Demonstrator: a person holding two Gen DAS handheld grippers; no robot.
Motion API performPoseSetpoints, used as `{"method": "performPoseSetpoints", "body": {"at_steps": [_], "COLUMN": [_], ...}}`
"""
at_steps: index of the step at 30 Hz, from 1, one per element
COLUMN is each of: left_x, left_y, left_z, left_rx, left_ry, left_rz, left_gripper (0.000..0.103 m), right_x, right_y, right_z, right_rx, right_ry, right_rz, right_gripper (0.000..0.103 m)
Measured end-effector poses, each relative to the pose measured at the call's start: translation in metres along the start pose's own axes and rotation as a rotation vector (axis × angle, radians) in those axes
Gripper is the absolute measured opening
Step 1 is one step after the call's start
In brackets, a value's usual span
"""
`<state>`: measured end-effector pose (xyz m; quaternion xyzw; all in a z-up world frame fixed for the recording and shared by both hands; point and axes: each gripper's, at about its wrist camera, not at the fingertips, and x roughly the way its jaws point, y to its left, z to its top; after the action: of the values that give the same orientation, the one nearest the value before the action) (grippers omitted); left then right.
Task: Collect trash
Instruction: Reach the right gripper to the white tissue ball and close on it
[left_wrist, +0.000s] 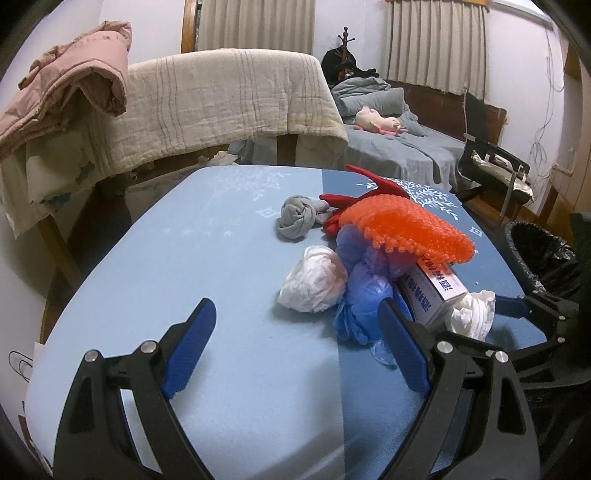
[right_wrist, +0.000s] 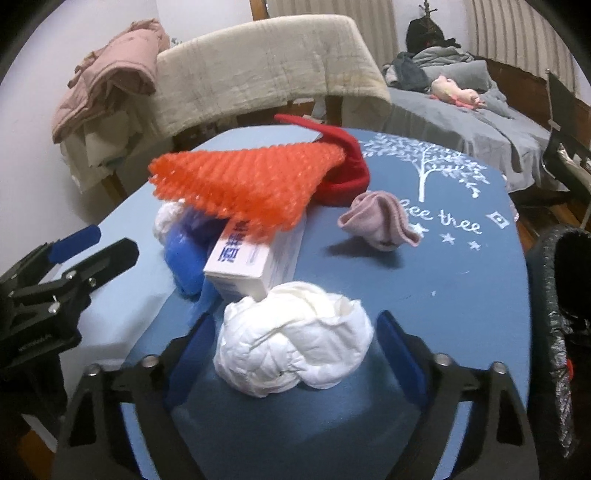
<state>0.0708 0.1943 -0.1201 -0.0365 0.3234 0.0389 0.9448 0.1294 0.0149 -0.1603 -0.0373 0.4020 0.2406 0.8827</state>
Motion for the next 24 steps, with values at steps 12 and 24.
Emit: {"method": "performPoseSetpoints", "body": {"at_steps": [12,24], "left_x": [0.004,0.020], "left_y": [-0.001,0.000], "left_z": [0.001,0.010], "left_rx": [0.009,-0.007], "left_ry": [-0.005,0.011], "left_rz": [-0.007,-0.021], "left_gripper": [0.087,0.075], "right_x": [-0.007,-0.009], "right_y": [-0.018,-0.039], "right_z": [-0.003,0.010], "right_rx": [0.044,0.047], "right_ry": [0.015,-0.032], "right_rz": [0.052,-0.050], "right_gripper": [0.042,0.042]}}
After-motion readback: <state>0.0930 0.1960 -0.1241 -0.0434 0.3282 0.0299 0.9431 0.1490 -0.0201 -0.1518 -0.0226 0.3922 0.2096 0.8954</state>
